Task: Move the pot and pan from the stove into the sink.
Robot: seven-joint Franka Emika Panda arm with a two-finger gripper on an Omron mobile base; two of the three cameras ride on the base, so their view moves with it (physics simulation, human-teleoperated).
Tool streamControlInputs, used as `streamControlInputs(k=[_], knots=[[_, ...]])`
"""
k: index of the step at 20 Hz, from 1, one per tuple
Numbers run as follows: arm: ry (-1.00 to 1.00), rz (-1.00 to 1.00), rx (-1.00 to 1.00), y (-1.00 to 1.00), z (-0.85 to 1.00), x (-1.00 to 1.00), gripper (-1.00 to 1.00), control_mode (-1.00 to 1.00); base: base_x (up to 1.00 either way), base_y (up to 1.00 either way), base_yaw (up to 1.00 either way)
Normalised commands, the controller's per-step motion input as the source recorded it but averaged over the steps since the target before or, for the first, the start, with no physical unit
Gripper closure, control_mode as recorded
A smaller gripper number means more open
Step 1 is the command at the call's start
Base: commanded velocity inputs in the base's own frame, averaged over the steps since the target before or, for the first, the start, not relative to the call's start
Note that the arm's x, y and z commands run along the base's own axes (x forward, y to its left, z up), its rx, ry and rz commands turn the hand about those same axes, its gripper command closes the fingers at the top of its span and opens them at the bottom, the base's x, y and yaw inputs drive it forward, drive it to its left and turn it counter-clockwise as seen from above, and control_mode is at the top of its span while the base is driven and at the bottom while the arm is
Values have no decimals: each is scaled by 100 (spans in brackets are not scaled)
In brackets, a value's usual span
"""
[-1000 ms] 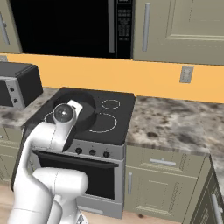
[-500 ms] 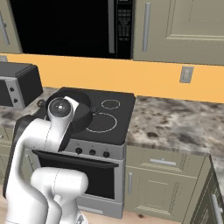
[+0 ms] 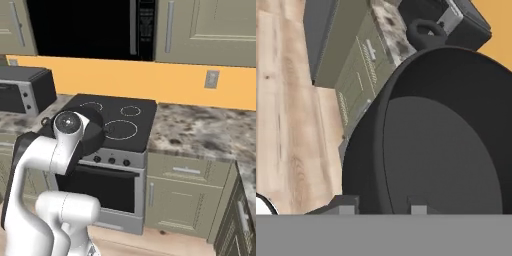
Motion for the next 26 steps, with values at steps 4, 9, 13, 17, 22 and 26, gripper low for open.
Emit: streamControlInputs(k=[4,9,13,17,22,26], knots=[[0,0,0,0,0,0,100,100,-81,0,0],[0,0,0,0,0,0,100,100,-69,1,0],[0,0,0,0,0,0,100,100,-34,1,0],[0,0,0,0,0,0,100,100,-5,-4,-5],[0,0,0,0,0,0,100,100,-11,-4,-34],[0,0,0,0,0,0,100,100,-6,0,-39]])
